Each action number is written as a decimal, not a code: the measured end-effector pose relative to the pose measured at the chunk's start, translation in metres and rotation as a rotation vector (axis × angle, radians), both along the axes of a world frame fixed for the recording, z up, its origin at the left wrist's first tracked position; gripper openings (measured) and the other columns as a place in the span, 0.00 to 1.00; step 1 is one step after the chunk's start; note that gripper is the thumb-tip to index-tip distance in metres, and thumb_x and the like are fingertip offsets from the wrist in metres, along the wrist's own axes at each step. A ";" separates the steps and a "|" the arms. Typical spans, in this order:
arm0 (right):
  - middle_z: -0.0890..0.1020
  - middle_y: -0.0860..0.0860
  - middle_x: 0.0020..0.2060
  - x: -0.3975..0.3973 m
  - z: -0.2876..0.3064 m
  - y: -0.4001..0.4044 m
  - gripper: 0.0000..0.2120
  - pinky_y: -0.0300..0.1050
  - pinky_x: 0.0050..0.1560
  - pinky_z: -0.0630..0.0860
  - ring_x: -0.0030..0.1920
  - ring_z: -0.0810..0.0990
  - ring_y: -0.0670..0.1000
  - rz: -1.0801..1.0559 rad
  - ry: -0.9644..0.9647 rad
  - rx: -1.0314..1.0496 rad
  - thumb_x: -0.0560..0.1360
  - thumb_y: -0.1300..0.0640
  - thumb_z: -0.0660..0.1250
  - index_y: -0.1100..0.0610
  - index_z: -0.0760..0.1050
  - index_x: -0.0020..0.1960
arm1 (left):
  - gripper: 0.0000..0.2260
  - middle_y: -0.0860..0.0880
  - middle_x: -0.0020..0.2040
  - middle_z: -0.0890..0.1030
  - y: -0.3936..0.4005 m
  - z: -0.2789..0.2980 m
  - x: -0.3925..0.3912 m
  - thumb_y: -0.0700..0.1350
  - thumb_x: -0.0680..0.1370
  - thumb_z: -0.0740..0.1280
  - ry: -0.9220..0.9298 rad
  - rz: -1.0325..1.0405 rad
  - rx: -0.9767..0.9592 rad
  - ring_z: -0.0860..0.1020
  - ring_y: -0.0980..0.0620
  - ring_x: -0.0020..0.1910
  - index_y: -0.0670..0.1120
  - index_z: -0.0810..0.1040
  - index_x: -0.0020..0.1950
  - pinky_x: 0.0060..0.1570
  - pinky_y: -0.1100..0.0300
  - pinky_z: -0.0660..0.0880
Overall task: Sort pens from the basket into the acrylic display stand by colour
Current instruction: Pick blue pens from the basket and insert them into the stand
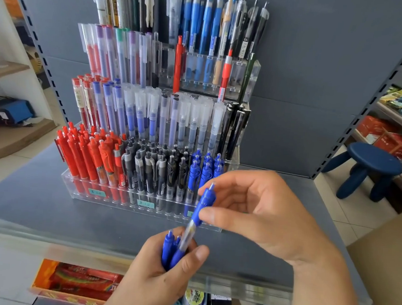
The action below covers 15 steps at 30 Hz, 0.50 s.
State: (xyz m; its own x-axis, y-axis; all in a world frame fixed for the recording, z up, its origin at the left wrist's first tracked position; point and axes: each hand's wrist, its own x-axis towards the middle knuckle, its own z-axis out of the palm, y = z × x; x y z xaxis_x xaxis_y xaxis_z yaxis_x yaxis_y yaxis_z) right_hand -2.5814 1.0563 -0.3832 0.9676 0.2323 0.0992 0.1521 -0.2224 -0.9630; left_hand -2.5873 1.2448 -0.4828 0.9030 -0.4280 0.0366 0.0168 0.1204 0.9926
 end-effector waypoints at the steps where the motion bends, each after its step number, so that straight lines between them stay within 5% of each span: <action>1: 0.87 0.54 0.40 0.000 0.000 -0.003 0.11 0.39 0.44 0.80 0.40 0.84 0.49 -0.019 -0.029 0.057 0.68 0.65 0.79 0.57 0.85 0.49 | 0.18 0.46 0.23 0.63 0.000 0.000 0.000 0.54 0.70 0.74 0.009 0.000 -0.001 0.63 0.51 0.20 0.45 0.70 0.33 0.24 0.64 0.63; 10: 0.87 0.53 0.36 -0.001 0.004 -0.025 0.14 0.36 0.40 0.79 0.35 0.85 0.48 -0.311 -0.291 0.320 0.57 0.60 0.83 0.53 0.88 0.42 | 0.16 0.48 0.22 0.65 -0.002 0.002 0.000 0.56 0.68 0.75 0.052 0.013 0.009 0.63 0.53 0.19 0.47 0.73 0.33 0.22 0.65 0.63; 15: 0.88 0.49 0.39 0.000 0.003 -0.028 0.10 0.38 0.40 0.80 0.39 0.87 0.48 -0.472 -0.400 0.330 0.64 0.59 0.76 0.48 0.88 0.42 | 0.17 0.48 0.22 0.65 -0.003 0.002 0.000 0.56 0.67 0.75 0.049 0.026 0.022 0.63 0.53 0.19 0.47 0.73 0.32 0.23 0.66 0.63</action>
State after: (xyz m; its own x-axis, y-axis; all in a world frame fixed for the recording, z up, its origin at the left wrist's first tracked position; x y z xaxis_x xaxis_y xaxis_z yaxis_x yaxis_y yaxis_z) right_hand -2.5816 1.0284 -0.3800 0.8322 -0.3070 0.4616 0.4681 -0.0571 -0.8818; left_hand -2.5871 1.2418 -0.4813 0.9142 -0.4048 -0.0169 0.0624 0.0995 0.9931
